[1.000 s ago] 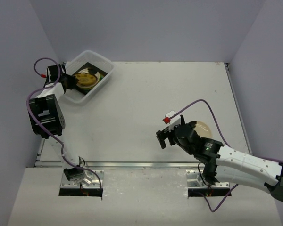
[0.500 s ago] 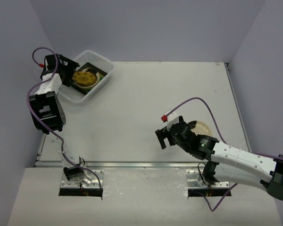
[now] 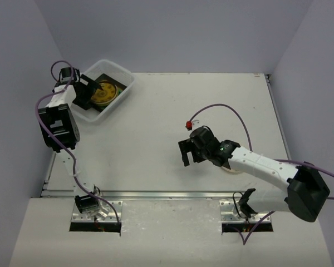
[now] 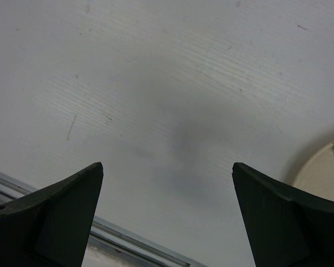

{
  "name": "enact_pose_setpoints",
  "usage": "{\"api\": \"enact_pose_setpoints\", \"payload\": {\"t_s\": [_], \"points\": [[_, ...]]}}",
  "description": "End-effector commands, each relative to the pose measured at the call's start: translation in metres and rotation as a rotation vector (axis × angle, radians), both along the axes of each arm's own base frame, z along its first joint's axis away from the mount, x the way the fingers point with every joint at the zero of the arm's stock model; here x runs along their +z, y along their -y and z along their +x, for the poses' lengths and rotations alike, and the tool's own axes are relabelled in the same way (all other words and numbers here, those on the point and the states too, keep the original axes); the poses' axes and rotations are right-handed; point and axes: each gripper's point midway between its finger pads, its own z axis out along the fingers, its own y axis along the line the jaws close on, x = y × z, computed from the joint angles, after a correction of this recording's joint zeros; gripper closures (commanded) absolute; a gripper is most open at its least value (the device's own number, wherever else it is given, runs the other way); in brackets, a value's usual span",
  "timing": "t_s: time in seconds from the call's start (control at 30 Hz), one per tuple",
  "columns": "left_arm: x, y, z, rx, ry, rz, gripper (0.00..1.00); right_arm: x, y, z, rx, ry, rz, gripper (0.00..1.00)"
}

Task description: Place the plates into the plastic bin on the countertop

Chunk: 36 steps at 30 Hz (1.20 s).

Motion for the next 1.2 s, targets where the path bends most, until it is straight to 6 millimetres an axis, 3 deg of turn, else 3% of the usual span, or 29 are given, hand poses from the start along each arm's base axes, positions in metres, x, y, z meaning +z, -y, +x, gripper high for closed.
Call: {"api": "enact_pose_setpoints", "payload": {"t_s": [0.0,0.27,0.33,0.37,0.4,0.43,0.47,0.5,0.53,0.63,0.73,0.8,0.87,0.9,1.1,1.17], "points": [[0.050,0.009,0.004,-0.084,0.085,0.031,0.00,0.024,-0.009,0.016,-0.041,0.028,0.088,0.01],[0.116,0.020,-0.028,-0.102,0.201,0.090,0.00,0.006,0.061,0.038,-0.258,0.048,-0.337,0.01],[0.144,0.031,-0.052,-0.112,0.271,0.107,0.00,0.000,0.094,0.041,-0.344,0.030,-0.523,0.01],[0.173,0.038,-0.066,-0.118,0.343,0.125,0.00,0.002,0.105,0.047,-0.396,0.044,-0.567,0.01],[0.167,0.045,-0.082,-0.126,0.346,0.124,0.00,0.000,0.116,0.045,-0.416,0.025,-0.620,0.01],[0.176,0.055,-0.090,-0.145,0.387,0.144,0.00,-0.008,0.126,0.044,-0.438,-0.005,-0.667,0.01],[0.187,0.068,-0.110,-0.165,0.435,0.166,0.00,-0.013,0.134,0.044,-0.455,-0.014,-0.704,0.02],[0.192,0.075,-0.113,-0.178,0.459,0.174,0.00,-0.017,0.139,0.044,-0.464,-0.029,-0.724,0.02],[0.208,0.087,-0.133,-0.207,0.517,0.211,0.00,-0.024,0.147,0.042,-0.472,-0.055,-0.756,0.06],[0.188,0.106,-0.172,-0.267,0.523,0.240,0.00,-0.034,0.160,0.036,-0.501,-0.081,-0.811,0.11],[0.175,0.112,-0.191,-0.298,0.517,0.250,0.00,-0.043,0.163,0.032,-0.522,-0.089,-0.827,0.16],[0.168,0.114,-0.202,-0.321,0.515,0.267,0.00,-0.054,0.165,0.027,-0.525,-0.115,-0.841,0.25],[0.164,0.114,-0.206,-0.336,0.504,0.281,0.00,-0.060,0.164,0.025,-0.519,-0.135,-0.836,0.32],[0.163,0.114,-0.208,-0.340,0.504,0.291,0.00,-0.064,0.162,0.025,-0.510,-0.142,-0.831,0.41],[0.150,0.111,-0.214,-0.359,0.463,0.312,0.00,-0.073,0.147,0.024,-0.492,-0.170,-0.720,0.47],[0.149,0.113,-0.214,-0.367,0.464,0.310,0.00,-0.077,0.145,0.025,-0.482,-0.191,-0.711,0.57]]}}
